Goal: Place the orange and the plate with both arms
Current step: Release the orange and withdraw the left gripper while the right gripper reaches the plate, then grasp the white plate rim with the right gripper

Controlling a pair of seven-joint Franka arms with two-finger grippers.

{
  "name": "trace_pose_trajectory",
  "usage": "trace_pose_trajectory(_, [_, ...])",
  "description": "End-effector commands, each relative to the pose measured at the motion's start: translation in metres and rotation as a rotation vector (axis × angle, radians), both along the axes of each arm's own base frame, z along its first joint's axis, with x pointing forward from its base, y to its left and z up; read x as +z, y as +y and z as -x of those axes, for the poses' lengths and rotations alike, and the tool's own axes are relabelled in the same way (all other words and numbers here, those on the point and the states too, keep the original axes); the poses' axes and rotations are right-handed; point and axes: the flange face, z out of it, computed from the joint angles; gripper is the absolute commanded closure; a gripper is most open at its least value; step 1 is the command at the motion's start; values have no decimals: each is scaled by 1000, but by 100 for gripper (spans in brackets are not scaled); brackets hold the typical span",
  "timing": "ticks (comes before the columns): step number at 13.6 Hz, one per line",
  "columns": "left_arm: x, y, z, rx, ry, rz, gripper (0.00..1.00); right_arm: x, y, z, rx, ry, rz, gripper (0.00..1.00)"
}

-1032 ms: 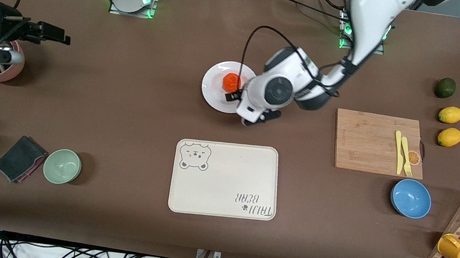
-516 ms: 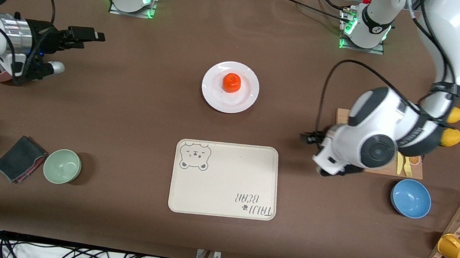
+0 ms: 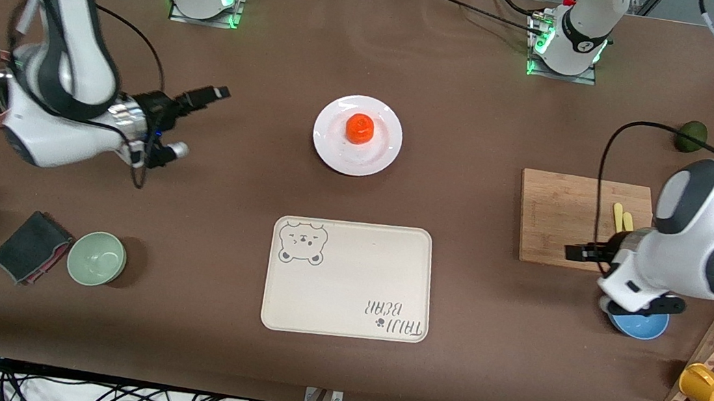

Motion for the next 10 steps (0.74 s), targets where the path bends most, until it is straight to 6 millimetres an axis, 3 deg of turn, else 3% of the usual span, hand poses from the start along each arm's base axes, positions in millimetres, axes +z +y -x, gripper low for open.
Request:
trace_pose_trajectory(1, [45,35,9,12,-44,4,0,-42,28,32,-77,-89,-107,0])
trace_pose_trajectory(4, [83,55,22,31,-75,42,0,-78,63,66,-103,-144,-147,0])
trace_pose_trajectory(8, [114,96,37,17,-103,108,0,-112,109,100,-131,-238,-104,0])
trace_pose_trajectory(10, [128,89,45,4,-120,91,0,-133,120,107,-179,-244,-155,0])
